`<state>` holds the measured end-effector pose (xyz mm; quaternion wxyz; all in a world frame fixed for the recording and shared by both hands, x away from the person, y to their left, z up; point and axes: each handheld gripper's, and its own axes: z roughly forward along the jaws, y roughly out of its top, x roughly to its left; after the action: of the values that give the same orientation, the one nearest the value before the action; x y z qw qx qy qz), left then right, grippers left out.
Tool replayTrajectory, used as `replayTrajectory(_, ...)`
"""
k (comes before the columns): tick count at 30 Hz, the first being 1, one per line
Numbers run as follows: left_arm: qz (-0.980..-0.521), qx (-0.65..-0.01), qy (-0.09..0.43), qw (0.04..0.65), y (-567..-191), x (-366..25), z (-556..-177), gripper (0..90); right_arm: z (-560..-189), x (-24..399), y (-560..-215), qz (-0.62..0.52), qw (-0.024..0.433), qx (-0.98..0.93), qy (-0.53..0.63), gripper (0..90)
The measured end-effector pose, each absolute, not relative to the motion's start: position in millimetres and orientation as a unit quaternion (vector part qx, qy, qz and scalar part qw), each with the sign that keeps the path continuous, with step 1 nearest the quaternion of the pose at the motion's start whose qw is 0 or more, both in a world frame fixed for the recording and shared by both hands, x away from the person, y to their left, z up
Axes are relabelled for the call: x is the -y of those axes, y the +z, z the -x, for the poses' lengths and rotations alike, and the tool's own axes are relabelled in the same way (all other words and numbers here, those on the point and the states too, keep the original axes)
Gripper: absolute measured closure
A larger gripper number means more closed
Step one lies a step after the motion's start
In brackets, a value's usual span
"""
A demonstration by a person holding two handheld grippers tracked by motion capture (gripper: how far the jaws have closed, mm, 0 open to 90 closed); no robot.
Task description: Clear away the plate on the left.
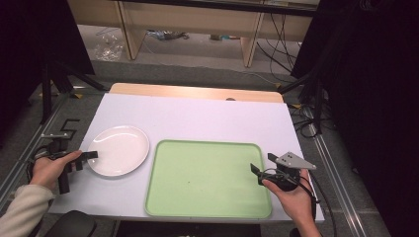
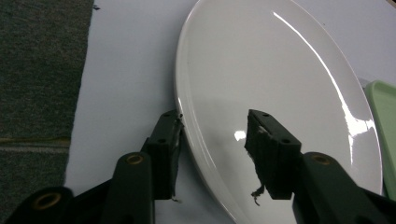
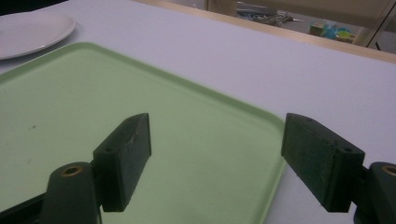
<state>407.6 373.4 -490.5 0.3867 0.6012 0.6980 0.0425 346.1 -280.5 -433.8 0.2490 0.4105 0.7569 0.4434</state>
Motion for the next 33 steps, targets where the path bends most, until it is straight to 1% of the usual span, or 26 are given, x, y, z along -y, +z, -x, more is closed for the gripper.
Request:
replayTrajectory(2,-0.595,-0.704,0.038,0.386,-490.6,-374.4,-408.7,59.9,-346.9,279.5,-435.1,-0.410,0.250,-0.753,0.449,25.1)
replayTrajectory(3,-0.600,-0.702,0.037,0.381,-490.3,-375.5,-409.2,60.8,-347.3,279.1,-435.5,-0.410,0.247,-0.753,0.452,25.1)
replayTrajectory(4,-0.596,-0.707,0.035,0.378,-489.9,-374.8,-409.8,60.8,-347.3,279.1,-435.5,-0.410,0.247,-0.753,0.452,25.1)
replayTrajectory(5,-0.597,-0.709,0.033,0.374,-489.6,-375.5,-410.8,64.8,-347.3,278.9,-435.8,-0.409,0.246,-0.753,0.453,25.1)
replayTrajectory(6,-0.597,-0.711,0.031,0.370,-489.3,-376.3,-411.8,64.8,-347.3,278.9,-435.8,-0.409,0.246,-0.753,0.453,25.1)
replayTrajectory(8,-0.595,-0.715,0.026,0.365,-489.2,-377.2,-414.2,69.4,-347.2,279.1,-435.6,-0.410,0.246,-0.753,0.452,25.1)
replayTrajectory(9,-0.593,-0.720,0.022,0.359,-488.5,-377.5,-415.5,70.3,-347.3,279.2,-435.7,-0.410,0.245,-0.754,0.451,25.1)
replayTrajectory(10,-0.594,-0.718,0.018,0.361,-489.1,-378.7,-415.9,70.3,-347.3,279.2,-435.7,-0.410,0.245,-0.754,0.451,25.1)
replayTrajectory(12,-0.580,-0.728,0.008,0.366,-489.7,-379.4,-418.2,71.2,-346.9,279.9,-435.0,-0.411,0.245,-0.758,0.444,25.1)
replayTrajectory(14,-0.580,-0.727,0.003,0.367,-490.4,-381.0,-419.1,72.0,-347.3,280.1,-434.9,-0.409,0.249,-0.758,0.443,25.1)
replayTrajectory(18,-0.573,-0.730,-0.010,0.373,-491.2,-383.5,-420.4,73.8,-346.8,279.6,-434.9,-0.413,0.241,-0.758,0.443,25.0)
replayTrajectory(25,-0.566,-0.716,-0.041,0.406,-495.0,-384.0,-421.6,79.5,-346.9,279.9,-434.8,-0.414,0.242,-0.757,0.443,24.9)
replayTrajectory(29,-0.566,-0.711,-0.043,0.414,-493.5,-385.4,-421.2,80.5,-347.4,280.0,-435.0,-0.414,0.242,-0.756,0.446,24.8)
replayTrajectory(33,-0.556,-0.701,-0.049,0.444,-487.3,-388.2,-418.5,84.1,-347.2,280.7,-434.8,-0.413,0.245,-0.757,0.443,24.7)
